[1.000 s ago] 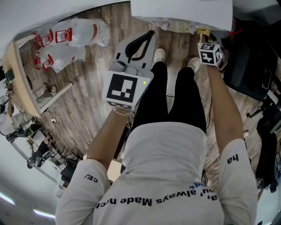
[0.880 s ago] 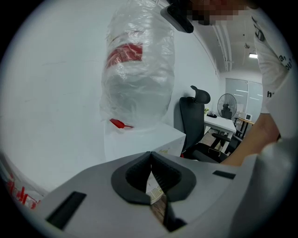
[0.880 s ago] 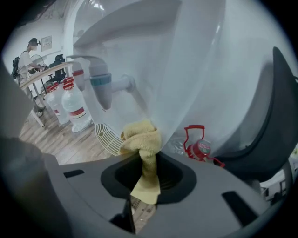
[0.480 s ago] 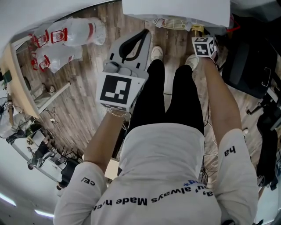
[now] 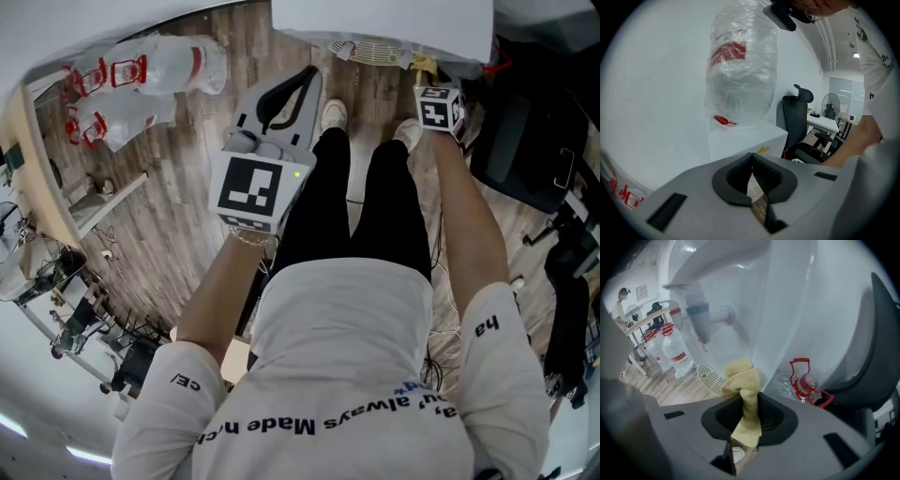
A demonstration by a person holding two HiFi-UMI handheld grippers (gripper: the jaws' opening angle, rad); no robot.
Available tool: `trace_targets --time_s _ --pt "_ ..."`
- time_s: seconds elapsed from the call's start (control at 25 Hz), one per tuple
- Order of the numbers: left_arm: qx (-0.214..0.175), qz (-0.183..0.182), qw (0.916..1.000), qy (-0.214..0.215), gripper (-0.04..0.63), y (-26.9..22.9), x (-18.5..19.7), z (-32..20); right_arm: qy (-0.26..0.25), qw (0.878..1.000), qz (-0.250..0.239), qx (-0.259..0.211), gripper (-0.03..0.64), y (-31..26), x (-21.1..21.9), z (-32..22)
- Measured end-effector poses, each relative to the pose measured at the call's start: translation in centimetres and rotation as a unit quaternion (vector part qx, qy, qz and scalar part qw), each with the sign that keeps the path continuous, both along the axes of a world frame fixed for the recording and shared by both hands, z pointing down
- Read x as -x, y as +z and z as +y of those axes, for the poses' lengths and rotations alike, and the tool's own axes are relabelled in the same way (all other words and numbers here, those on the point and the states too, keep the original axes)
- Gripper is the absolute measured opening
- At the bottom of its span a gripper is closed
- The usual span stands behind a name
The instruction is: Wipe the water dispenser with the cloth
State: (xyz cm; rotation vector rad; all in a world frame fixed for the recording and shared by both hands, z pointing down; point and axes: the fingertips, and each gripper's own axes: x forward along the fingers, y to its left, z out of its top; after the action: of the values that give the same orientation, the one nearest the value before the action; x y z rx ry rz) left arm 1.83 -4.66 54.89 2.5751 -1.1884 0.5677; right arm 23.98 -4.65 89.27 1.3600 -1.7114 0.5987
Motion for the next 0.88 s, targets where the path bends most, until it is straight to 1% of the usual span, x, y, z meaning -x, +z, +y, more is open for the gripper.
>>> trace_targets --time_s 0.2,0.48,0.68,0.88 --pt "0.001 0.005 1.0000 -0.005 0.020 -0.5 0.4 0.2 0.018 0.998 -0.027 -0.048 0.089 -5.2 0.6 0.7" --pt "0.003 0.010 0.9999 -0.007 0.020 -1.3 1.0 0.5 0.041 0.993 -0.064 -0.094 0.091 -12.7 1.7 2.6" --pt "-0.001 0.018 0.9997 -0.014 0.020 -2.0 1.4 0.4 0.040 0.988 -0.068 -0.131 0.091 -18.3 3.4 2.9" --pt "-0.003 0.024 0.9995 -0.021 0.020 -2.4 2.6 0.2 0.031 0.983 -0.085 -0.157 0.091 -22.5 6.5 2.6"
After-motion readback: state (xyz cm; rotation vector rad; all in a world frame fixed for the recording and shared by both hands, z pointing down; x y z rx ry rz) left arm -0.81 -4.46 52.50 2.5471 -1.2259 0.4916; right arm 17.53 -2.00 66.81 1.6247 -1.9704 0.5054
